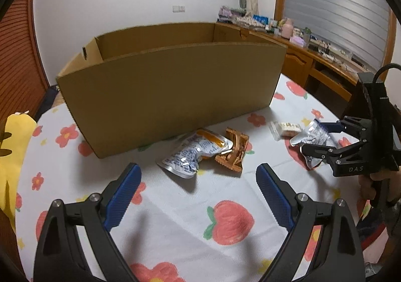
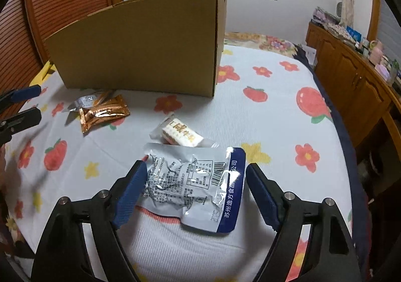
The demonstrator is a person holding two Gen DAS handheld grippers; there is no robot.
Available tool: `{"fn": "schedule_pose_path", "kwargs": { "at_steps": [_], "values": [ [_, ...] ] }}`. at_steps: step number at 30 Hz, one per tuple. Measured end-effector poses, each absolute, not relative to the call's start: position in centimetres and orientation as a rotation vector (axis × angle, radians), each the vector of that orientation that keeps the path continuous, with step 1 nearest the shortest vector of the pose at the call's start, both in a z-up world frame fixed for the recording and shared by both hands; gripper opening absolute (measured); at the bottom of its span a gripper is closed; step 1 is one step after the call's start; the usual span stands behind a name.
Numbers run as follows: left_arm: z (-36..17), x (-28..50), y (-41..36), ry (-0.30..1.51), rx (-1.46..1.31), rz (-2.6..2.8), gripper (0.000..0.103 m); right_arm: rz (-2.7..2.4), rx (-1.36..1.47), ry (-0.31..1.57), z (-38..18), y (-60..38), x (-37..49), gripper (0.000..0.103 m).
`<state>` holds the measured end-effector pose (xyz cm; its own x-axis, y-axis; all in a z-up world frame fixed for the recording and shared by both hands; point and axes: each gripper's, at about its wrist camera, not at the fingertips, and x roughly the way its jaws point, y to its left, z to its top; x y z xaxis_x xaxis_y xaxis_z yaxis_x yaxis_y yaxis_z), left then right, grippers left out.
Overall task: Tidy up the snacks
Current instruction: 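Move both tools back to the snacks on the tablecloth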
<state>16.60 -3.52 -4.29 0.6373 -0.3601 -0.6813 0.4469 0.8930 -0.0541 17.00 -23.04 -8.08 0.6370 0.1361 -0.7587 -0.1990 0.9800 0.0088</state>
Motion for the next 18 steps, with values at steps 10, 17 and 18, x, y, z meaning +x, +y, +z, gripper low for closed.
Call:
{"fn": "schedule_pose_path", "kwargs": {
  "at_steps": [10, 17, 18],
  "values": [
    [-6.1, 16.9, -5.4, 0.842, 0.211, -0.487, 0.094, 0.178, -0.114, 0.862, -8.5, -22.6, 17.1, 0.083],
    [-5.3, 16.6, -5.2, 0.79, 0.229, -0.498, 0.094, 0.184, -0.098, 0.868, -8.6, -22.8, 17.3, 0.083],
    [-5.2, 16.7, -5.1, 0.783, 0.221, -0.504, 0.094, 0.184, -0.096, 0.869, -8.7, -22.8, 17.4, 0.083]
  ]
}}
